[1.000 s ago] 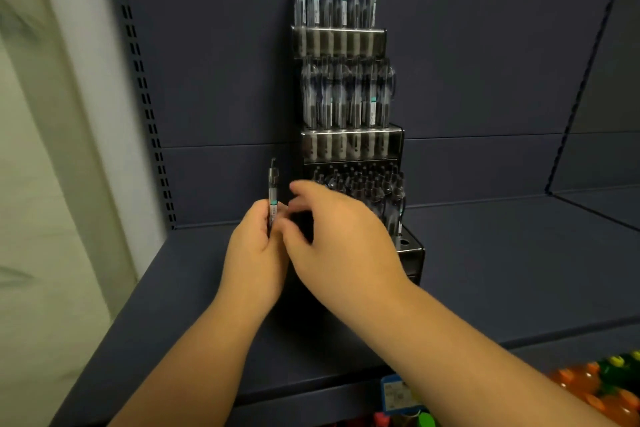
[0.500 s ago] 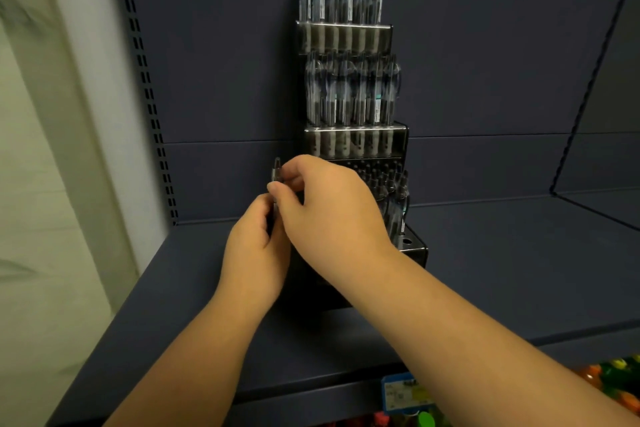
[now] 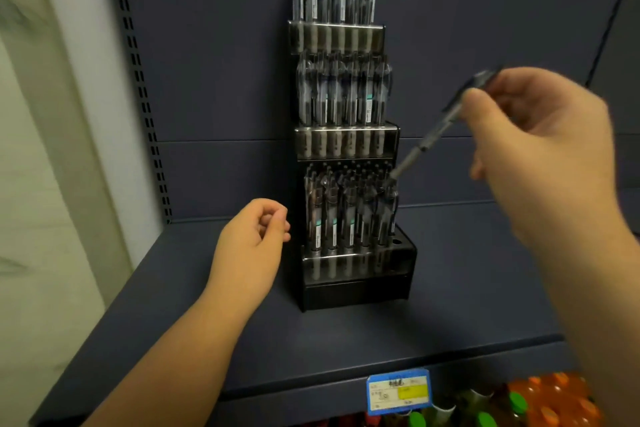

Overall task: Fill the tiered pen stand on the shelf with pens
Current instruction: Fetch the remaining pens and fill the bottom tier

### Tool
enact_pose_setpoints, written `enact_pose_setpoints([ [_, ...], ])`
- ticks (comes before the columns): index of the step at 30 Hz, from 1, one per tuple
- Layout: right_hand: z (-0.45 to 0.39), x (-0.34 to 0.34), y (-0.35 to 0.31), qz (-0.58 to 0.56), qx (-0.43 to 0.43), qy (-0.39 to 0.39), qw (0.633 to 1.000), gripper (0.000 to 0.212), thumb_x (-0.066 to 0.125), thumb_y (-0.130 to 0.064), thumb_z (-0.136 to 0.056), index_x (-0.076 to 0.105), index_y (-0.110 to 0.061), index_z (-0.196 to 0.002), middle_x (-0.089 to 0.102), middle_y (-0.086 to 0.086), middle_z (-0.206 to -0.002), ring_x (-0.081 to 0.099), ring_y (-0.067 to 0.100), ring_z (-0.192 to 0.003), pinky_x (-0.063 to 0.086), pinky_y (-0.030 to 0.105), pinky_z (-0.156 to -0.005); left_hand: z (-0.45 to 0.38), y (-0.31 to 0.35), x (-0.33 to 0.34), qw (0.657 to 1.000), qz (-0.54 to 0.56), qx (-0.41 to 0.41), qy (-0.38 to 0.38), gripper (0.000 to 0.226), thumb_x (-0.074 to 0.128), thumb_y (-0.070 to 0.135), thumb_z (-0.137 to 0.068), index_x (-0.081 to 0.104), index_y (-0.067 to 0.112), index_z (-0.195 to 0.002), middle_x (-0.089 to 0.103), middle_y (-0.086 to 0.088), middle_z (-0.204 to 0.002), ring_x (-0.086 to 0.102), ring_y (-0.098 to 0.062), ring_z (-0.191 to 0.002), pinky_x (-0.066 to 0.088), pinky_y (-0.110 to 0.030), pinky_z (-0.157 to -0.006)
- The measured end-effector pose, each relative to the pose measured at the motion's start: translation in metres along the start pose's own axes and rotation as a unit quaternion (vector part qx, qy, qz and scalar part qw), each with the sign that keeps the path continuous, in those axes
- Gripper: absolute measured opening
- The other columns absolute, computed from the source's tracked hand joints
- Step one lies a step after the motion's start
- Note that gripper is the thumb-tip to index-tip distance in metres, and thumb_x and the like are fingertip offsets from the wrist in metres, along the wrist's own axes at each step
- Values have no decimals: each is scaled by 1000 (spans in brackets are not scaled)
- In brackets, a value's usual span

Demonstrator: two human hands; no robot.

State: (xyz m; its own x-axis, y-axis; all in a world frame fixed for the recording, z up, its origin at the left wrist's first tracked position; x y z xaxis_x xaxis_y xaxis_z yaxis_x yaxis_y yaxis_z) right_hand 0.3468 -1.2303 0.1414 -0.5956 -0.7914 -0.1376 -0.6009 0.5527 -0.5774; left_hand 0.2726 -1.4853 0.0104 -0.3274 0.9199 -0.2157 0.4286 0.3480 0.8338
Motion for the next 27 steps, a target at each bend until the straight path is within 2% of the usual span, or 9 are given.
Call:
enact_pose_setpoints([
  [4, 3, -15, 25, 42, 40, -26, 998, 13, 65, -33, -95, 65, -29, -83, 64, -8, -71, 60, 17, -63, 45, 31, -65, -2, -4, 2, 1000, -14, -7, -8, 19, 54, 18, -101, 62, 31, -91, 67, 6, -83, 66, -1, -77, 52, -28, -79],
  [9, 16, 0, 45, 94, 57, -88, 990, 15, 66, -32, -95, 62, -32, -81, 66, -13, -75, 63, 19, -61, 51, 33, -64, -3, -7, 2, 1000, -20, -9, -4, 18, 54, 18, -101, 62, 31, -91, 68, 6, -84, 66, 0, -75, 54, -33, -80],
  [16, 16, 14, 59, 171, 53, -143, 973, 6, 64, -35, -95, 61, -35, -90, 63, -22, -81, 57, -4, -71, 37, 16, -60, -3, -12, 2, 1000, -17, -21, -9, 18, 54, 18, -101, 63, 31, -91, 68, 7, -83, 66, -1, -74, 55, -38, -82],
  [19, 11, 22, 57, 193, 61, -194, 960, 6, 64, -38, -95, 61, -35, -91, 64, -20, -82, 57, -4, -76, 38, 16, -61, -4, -13, 2, 1000, -18, -21, -11, 18, 54, 19, -101, 63, 32, -91, 68, 7, -83, 66, -1, -74, 56, -39, -82],
  [21, 10, 31, 57, 235, 65, -252, 937, 7, 64, -40, -95, 62, -35, -92, 64, -20, -83, 57, -4, -77, 38, 15, -61, -4, -13, 3, 1000, -18, -21, -13, 18, 54, 19, -101, 63, 31, -91, 68, 6, -84, 66, -1, -74, 56, -39, -83],
  [23, 12, 40, 60, 258, 72, -292, 918, 8, 64, -41, -95, 63, -33, -93, 67, -17, -85, 58, -1, -72, 42, 19, -60, -4, -13, 2, 1000, -15, -19, -11, 18, 54, 19, -101, 63, 31, -92, 68, 5, -84, 66, -1, -75, 56, -39, -82],
  [27, 15, 45, 66, 257, 85, -302, 914, 9, 62, -40, -96, 63, -32, -92, 70, -12, -88, 62, 4, -64, 48, 24, -62, -4, -11, 2, 1000, -15, -17, -12, 17, 54, 19, -101, 63, 29, -92, 68, 6, -83, 66, 0, -75, 55, -38, -82],
])
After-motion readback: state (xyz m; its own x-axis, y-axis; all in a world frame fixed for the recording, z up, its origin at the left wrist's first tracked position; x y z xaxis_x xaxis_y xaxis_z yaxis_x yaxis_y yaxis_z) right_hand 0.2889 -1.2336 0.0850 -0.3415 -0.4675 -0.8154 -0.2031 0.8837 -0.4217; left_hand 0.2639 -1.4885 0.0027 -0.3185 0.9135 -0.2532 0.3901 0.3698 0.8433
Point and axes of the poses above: each hand's wrist, its own z-axis away from the middle knuckle, its own x-axis out of the palm, y = z × x, the point moved 4 cm from there along -z, towards the middle knuckle
